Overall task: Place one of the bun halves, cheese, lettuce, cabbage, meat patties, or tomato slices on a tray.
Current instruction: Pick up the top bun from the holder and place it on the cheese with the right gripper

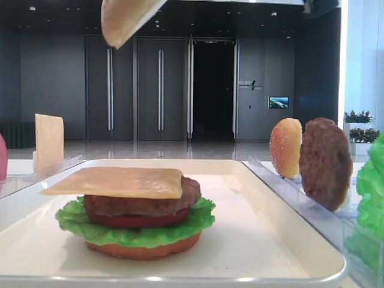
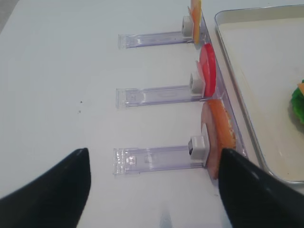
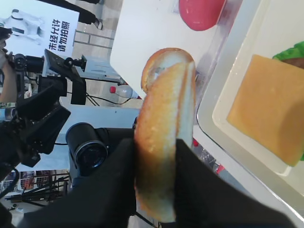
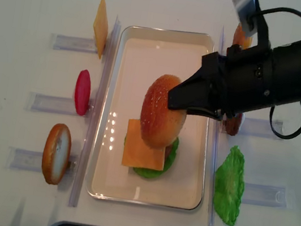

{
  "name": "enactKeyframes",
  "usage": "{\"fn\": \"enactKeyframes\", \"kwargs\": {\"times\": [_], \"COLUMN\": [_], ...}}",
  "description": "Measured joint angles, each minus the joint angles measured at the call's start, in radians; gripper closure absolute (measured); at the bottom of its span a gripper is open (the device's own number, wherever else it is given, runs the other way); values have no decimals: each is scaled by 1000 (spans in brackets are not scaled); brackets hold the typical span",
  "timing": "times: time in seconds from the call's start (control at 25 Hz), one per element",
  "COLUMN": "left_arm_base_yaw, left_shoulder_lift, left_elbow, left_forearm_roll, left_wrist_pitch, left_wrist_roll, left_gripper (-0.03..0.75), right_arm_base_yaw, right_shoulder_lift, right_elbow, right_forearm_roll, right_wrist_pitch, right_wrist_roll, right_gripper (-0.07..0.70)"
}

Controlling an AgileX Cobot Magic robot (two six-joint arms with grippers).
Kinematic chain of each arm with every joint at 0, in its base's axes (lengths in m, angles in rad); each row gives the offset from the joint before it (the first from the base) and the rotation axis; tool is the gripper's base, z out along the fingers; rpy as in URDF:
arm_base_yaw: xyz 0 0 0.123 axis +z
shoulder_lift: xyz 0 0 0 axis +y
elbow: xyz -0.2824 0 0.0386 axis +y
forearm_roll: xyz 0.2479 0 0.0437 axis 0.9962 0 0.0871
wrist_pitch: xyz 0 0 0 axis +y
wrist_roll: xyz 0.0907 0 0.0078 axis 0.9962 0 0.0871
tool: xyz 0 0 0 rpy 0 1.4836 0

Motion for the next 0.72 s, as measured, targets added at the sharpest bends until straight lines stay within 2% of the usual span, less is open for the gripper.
{"fn": "enactKeyframes", "kwargs": {"times": [0.32,0.72], "left_arm_base_yaw": [0,0], "left_shoulder_lift": [0,0], "left_elbow": [0,0], "left_forearm_roll": [0,0], "left_wrist_pitch": [0,0], "left_wrist_roll": [0,0], "left_gripper": [74,74], "right_arm_base_yaw": [27,27], "right_shoulder_lift": [112,212], "right_elbow": [0,0], "right_forearm_roll": [72,120], "right_wrist_pitch": [-36,-34], "right_wrist_roll": [-107,-196], "right_gripper": [433,433]}}
